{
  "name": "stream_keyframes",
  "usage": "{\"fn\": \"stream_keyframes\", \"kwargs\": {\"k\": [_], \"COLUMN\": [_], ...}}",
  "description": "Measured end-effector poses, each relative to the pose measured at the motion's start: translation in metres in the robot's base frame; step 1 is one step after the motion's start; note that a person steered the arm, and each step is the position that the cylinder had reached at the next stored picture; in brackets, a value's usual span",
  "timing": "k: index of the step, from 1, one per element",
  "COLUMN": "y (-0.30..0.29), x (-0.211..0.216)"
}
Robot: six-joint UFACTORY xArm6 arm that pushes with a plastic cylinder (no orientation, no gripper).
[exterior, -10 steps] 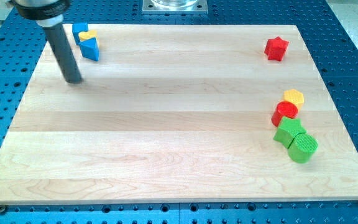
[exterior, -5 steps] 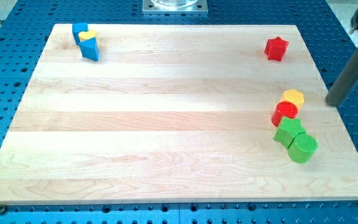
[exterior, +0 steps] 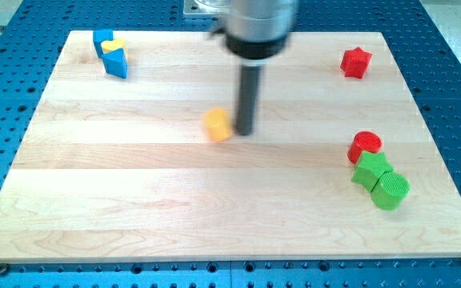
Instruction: Place the hexagon below the triangle
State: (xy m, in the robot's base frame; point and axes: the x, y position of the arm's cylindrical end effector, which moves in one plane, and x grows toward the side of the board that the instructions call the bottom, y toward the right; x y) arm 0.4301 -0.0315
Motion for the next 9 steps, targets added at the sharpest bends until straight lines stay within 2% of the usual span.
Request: {"fn": "stream_keyframes", "kwargs": {"k": [1,2,3,4,5,6,7,8,9], "y": [-0.060,-0.058,-0.115,-0.140,-0.140,-0.148,-0.154,-0.133,-0.132], "x": [-0.004,0.046,0.107,0.043,-0.036,-0.025,-0.038,-0.103,-0.093]}}
